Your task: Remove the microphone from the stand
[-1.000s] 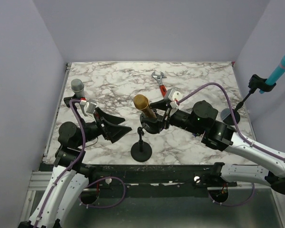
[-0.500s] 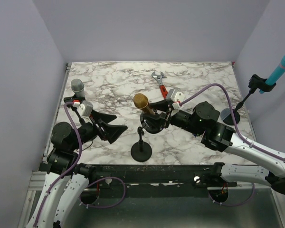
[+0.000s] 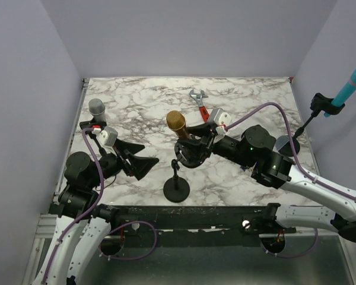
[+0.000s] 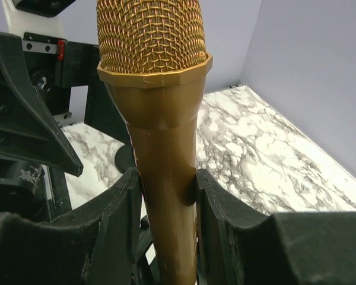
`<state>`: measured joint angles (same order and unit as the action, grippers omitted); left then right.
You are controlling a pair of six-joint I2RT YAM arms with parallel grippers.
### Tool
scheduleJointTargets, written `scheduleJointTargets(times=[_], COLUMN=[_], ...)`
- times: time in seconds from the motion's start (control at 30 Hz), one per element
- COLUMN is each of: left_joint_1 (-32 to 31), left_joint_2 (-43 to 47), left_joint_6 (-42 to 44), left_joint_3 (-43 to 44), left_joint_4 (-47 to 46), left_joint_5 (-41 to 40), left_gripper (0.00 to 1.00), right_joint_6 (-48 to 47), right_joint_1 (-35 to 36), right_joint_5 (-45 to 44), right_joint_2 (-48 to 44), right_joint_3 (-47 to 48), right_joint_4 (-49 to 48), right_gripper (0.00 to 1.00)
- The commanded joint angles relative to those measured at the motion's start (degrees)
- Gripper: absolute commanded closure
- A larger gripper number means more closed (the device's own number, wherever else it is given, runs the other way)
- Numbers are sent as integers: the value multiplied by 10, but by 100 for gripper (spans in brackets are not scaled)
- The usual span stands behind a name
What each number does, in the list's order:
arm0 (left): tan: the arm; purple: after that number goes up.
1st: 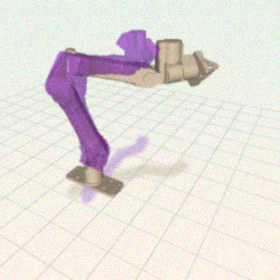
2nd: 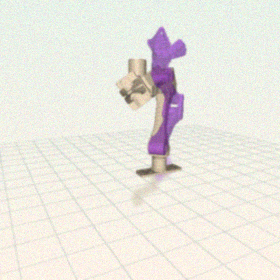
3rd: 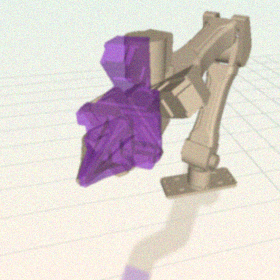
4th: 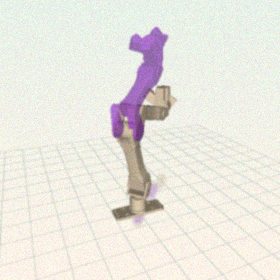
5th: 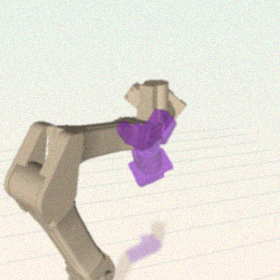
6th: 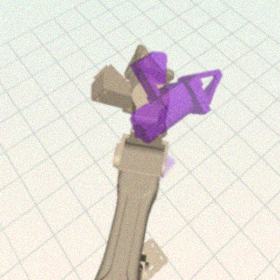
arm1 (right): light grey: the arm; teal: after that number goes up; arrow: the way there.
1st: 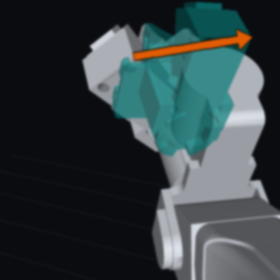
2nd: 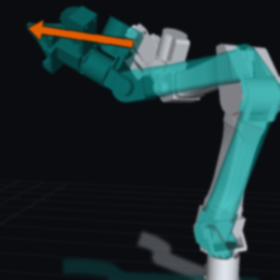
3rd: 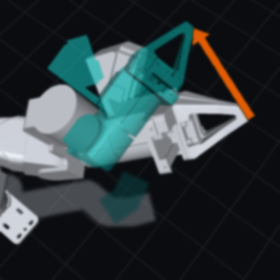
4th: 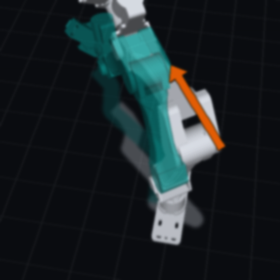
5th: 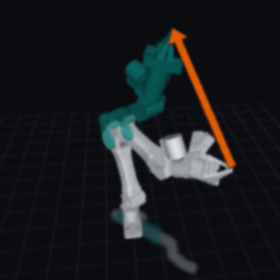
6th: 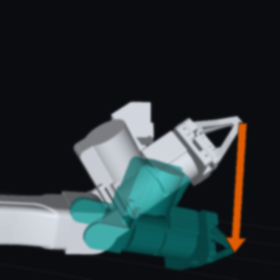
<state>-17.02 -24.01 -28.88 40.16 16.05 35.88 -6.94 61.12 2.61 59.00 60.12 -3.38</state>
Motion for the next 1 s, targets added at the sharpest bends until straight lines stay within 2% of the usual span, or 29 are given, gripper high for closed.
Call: scheduleJointTargets(times=[0.0,0.23,0.4,0.47,0.77,0.87,0.97], left_joint_1=[-2,-2,-2,-2,-2,-2,-2], left_joint_2=[-5,-6,-6,-7,-29,-50,-86], left_joint_6=[14,20,30,37,93,94,87], left_joint_3=[26,33,42,50,111,146,199], left_joint_4=[2,8,17,23,73,96,114], left_joint_5=[-1,-2,-10,-17,-81,-136,-191], left_gripper=[2,2,2,2,1,1,1], right_joint_6=[-5,-8,-9,-10,-16,-21,-31], right_joint_1=[4,4,5,4,5,4,5], right_joint_5=[-2,-13,-31,-60,-242,-298,-398], right_joint_2=[5,23,36,43,86,95,123], right_joint_3=[32,77,112,128,180,186,219], right_joint_4=[-12,-13,-34,-44,-87,-114,-116], right_gripper=[70,79,95,99,99,99,99])
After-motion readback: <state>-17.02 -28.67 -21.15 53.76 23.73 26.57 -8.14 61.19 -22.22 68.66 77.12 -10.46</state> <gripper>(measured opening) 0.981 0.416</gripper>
